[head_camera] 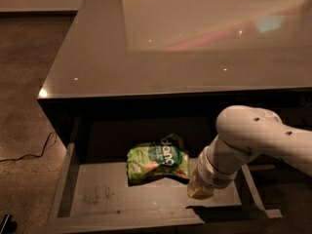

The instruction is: Open top drawer

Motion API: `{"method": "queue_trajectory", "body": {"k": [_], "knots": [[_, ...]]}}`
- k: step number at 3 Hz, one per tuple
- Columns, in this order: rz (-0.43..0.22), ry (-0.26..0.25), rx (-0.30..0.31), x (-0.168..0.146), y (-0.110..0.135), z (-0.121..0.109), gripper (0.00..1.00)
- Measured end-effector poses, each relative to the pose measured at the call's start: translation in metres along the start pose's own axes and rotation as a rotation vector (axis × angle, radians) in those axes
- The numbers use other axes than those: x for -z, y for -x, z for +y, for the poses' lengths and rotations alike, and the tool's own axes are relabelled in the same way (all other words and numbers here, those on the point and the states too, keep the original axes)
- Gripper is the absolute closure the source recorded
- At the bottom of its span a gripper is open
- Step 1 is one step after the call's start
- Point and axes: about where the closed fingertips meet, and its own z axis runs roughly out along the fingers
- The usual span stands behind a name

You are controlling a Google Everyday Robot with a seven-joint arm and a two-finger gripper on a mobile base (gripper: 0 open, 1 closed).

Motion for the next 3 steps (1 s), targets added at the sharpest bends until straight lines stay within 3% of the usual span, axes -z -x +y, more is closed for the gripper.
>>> {"method": "queue_trajectory", "body": {"k": [1, 3], "knots": [[-0.023, -0.038, 0.031, 0.0101, 0.0139, -0.0138, 1.0], [-0.024, -0.038, 0.031, 0.0104, 0.0141, -0.014, 0.59]]}}
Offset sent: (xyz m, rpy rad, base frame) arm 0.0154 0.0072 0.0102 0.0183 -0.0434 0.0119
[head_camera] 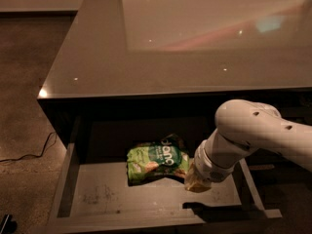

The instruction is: Open top drawer

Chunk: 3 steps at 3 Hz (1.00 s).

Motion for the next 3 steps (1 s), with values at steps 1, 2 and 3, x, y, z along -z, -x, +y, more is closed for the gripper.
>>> {"method": "queue_trajectory", "body": {"k": [1, 2, 3], "knots": [[0.0, 0.0, 0.0, 0.0, 0.0, 0.0, 0.35], [0.0, 0.0, 0.0, 0.0, 0.0, 0.0, 0.12], [0.0, 0.0, 0.0, 0.0, 0.0, 0.0, 0.0]]}}
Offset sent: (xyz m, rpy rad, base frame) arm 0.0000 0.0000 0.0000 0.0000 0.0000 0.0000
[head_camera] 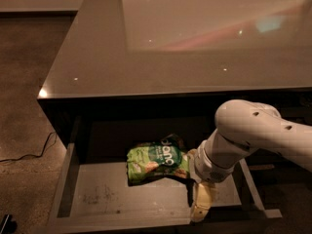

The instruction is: Open top drawer

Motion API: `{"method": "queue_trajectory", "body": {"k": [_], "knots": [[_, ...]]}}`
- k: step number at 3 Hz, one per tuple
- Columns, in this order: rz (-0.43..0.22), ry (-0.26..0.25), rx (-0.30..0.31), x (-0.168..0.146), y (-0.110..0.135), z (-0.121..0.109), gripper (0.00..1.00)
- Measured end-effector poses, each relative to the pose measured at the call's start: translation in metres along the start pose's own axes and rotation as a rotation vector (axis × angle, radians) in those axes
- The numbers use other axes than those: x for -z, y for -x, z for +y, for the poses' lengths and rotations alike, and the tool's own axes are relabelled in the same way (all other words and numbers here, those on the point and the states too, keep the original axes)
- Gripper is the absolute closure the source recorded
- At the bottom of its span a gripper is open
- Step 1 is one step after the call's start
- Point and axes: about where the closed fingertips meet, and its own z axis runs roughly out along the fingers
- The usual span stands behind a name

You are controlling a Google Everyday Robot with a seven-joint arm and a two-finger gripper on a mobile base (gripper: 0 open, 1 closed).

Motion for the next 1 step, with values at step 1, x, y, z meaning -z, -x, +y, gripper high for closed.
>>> {"method": "queue_trajectory", "body": {"k": [1], "knots": [[0.0, 0.0, 0.0, 0.0, 0.0, 0.0, 0.0]]}}
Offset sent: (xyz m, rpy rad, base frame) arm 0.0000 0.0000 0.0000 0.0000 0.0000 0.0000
